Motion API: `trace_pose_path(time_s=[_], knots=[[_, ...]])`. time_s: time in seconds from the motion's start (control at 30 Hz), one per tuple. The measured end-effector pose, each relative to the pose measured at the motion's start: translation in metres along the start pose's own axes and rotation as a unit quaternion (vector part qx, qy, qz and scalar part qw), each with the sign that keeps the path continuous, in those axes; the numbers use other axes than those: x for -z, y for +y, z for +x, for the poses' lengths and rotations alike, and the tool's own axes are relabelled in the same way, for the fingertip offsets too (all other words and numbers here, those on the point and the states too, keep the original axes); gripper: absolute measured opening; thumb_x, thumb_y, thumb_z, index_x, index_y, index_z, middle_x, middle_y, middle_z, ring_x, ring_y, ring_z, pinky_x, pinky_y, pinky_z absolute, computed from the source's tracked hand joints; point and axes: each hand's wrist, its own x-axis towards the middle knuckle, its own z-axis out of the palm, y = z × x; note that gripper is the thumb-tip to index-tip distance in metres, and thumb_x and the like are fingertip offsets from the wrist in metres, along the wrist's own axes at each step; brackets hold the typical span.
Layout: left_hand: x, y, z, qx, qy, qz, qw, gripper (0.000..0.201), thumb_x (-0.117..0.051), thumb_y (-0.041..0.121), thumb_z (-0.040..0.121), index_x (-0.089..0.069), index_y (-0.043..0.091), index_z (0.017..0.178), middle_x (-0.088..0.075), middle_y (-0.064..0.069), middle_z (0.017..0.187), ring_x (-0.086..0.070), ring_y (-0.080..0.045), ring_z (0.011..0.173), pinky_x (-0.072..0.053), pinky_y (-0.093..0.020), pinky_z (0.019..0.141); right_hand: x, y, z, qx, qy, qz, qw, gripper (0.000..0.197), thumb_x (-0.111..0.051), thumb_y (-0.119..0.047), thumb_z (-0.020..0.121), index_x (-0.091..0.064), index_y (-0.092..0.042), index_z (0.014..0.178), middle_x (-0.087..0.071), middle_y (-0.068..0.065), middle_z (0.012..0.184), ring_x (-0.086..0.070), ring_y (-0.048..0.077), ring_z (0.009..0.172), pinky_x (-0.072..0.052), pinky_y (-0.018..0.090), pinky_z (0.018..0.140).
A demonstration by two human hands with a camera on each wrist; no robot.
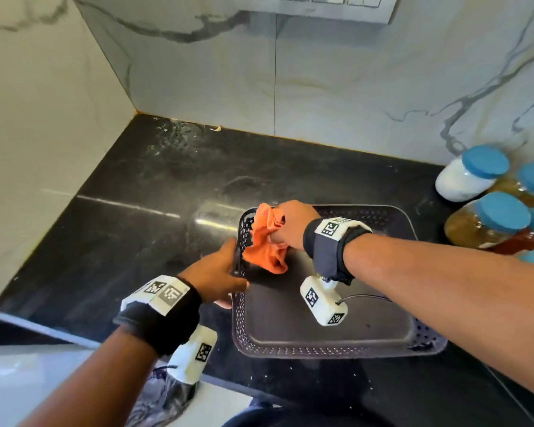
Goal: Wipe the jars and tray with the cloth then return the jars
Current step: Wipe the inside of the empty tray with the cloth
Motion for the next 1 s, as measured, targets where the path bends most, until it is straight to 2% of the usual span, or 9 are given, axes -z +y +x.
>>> trace_pose_path(time_s=[0.07,0.17,0.3,0.53,0.6,0.7,0.83,0.93,1.0], knots=[[-0.003,-0.001,0.002,-0.017,-0.004,0.040,0.999,0.075,-0.069,0.005,0.084,-0.031,0.034,0.142,-0.066,-0.008,0.117,-0.073,-0.023,0.095,-0.063,-0.040,0.071,-0.009,-0.011,0.008,-0.010,0.009,-0.054,0.998,0.011,-0.063,-0.027,0.083,-0.061,-0.018,0.077,-0.060,0.000,0.075,-0.065,0.029,0.084,-0.043,0.029,0.063],[-0.005,-0.001,0.004,-0.039,0.014,0.138,0.990,0.080,-0.070,0.014,0.083,-0.027,0.026,0.149,-0.066,-0.009,0.124,-0.066,-0.025,0.107,-0.055,-0.040,0.091,-0.026,-0.028,0.019,0.000,0.008,-0.108,0.994,0.019,-0.049,-0.021,0.094,-0.066,-0.020,0.086,-0.068,0.003,0.096,-0.066,0.028,0.097,-0.044,0.030,0.070],[-0.014,0.000,0.007,-0.047,0.055,0.138,0.988,0.070,-0.065,0.014,0.087,-0.030,0.018,0.148,-0.068,-0.016,0.123,-0.064,-0.035,0.111,-0.051,-0.038,0.087,-0.034,-0.039,0.006,0.035,0.007,-0.098,0.995,0.010,-0.061,-0.025,0.086,-0.064,-0.020,0.078,-0.066,-0.003,0.089,-0.067,0.020,0.089,-0.047,0.027,0.072],[-0.021,-0.005,0.010,-0.021,0.093,0.093,0.991,0.077,-0.067,0.027,0.085,-0.026,0.015,0.150,-0.070,-0.021,0.120,-0.065,-0.039,0.114,-0.053,-0.044,0.090,-0.038,-0.026,-0.062,0.144,-0.179,-0.173,0.958,0.011,-0.067,-0.013,0.078,-0.070,-0.017,0.088,-0.072,0.004,0.088,-0.064,0.026,0.083,-0.044,0.027,0.067],[-0.020,-0.006,0.009,-0.009,0.099,0.093,0.991,0.065,-0.067,0.028,0.085,-0.038,0.013,0.141,-0.070,-0.018,0.118,-0.066,-0.038,0.111,-0.054,-0.044,0.090,-0.034,-0.017,-0.071,0.139,-0.227,-0.184,0.946,0.007,-0.065,-0.013,0.080,-0.068,-0.016,0.085,-0.068,0.004,0.081,-0.059,0.026,0.075,-0.041,0.027,0.065],[-0.016,-0.006,0.006,-0.019,0.098,0.093,0.991,0.043,-0.072,0.035,0.083,-0.054,0.021,0.118,-0.072,-0.007,0.115,-0.067,-0.029,0.105,-0.054,-0.040,0.088,-0.022,-0.007,-0.058,0.075,-0.167,-0.117,0.976,0.005,-0.065,-0.018,0.082,-0.069,-0.016,0.083,-0.069,0.006,0.083,-0.062,0.030,0.077,-0.047,0.029,0.066],[-0.011,-0.008,0.006,-0.039,0.065,0.087,0.993,0.044,-0.072,0.024,0.084,-0.055,0.026,0.125,-0.069,-0.001,0.120,-0.065,-0.023,0.110,-0.052,-0.037,0.093,-0.004,-0.005,-0.019,0.012,-0.004,0.045,0.999,0.006,-0.063,-0.010,0.081,-0.063,-0.016,0.081,-0.069,0.008,0.092,-0.066,0.027,0.089,-0.052,0.035,0.076],[-0.005,-0.010,0.007,-0.037,0.029,0.079,0.996,0.049,-0.070,0.024,0.085,-0.053,0.027,0.130,-0.068,0.001,0.121,-0.066,-0.019,0.108,-0.055,-0.040,0.093,-0.008,-0.011,-0.004,-0.094,0.011,0.288,0.953,0.016,-0.076,-0.003,0.071,-0.065,-0.012,0.080,-0.071,0.011,0.089,-0.071,0.030,0.089,-0.059,0.046,0.080],[-0.003,-0.012,0.007,-0.036,0.004,0.073,0.997,0.049,-0.069,0.032,0.080,-0.053,0.029,0.127,-0.068,0.002,0.120,-0.069,-0.017,0.103,-0.058,-0.044,0.090,-0.022,-0.012,0.006,-0.131,0.010,0.345,0.929,0.030,-0.081,-0.016,0.055,-0.070,-0.011,0.082,-0.074,0.011,0.087,-0.073,0.031,0.085,-0.060,0.051,0.078]])
